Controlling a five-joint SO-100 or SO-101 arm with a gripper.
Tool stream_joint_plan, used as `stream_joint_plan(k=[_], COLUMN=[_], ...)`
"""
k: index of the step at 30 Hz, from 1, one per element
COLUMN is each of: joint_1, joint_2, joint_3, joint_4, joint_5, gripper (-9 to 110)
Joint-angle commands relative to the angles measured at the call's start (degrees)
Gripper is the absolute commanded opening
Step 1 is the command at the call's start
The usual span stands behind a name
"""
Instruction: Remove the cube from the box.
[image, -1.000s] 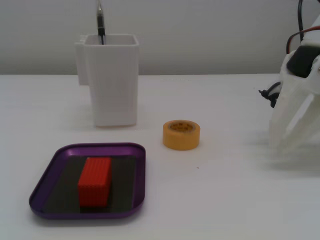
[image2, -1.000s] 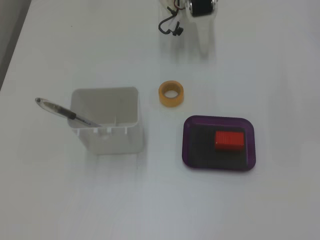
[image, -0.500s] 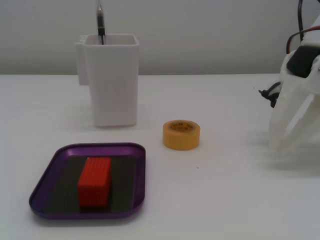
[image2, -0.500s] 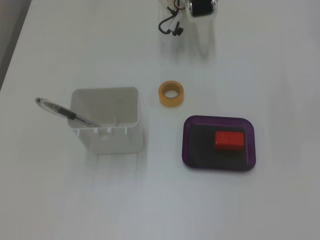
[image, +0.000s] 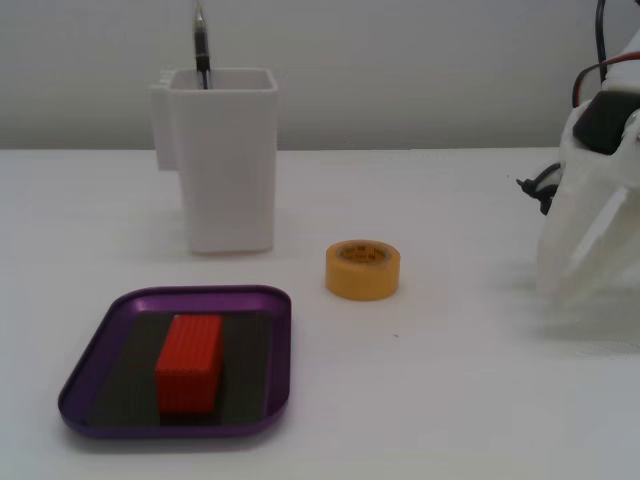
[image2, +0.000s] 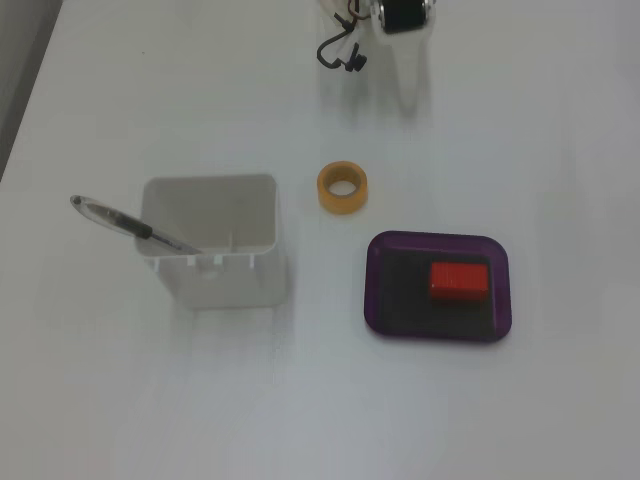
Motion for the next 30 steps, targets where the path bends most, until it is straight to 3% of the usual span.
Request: stream_joint_plan(k=[1, 7, 13, 19, 30], joint_1=[3.78, 11.34, 11.6, 11.07, -1.58], joint_2=[5.01, 4.13, 0.44, -21.45, -68.55], joint_3=[-0.88, -10.55, -18.54, -30.76, -67.59], joint_4=[-2.72, -7.03, -7.73, -7.65, -4.13], joint_5=[0.26, 0.35, -1.41, -2.37, -1.41], gripper=[0, 0, 0, 0, 4])
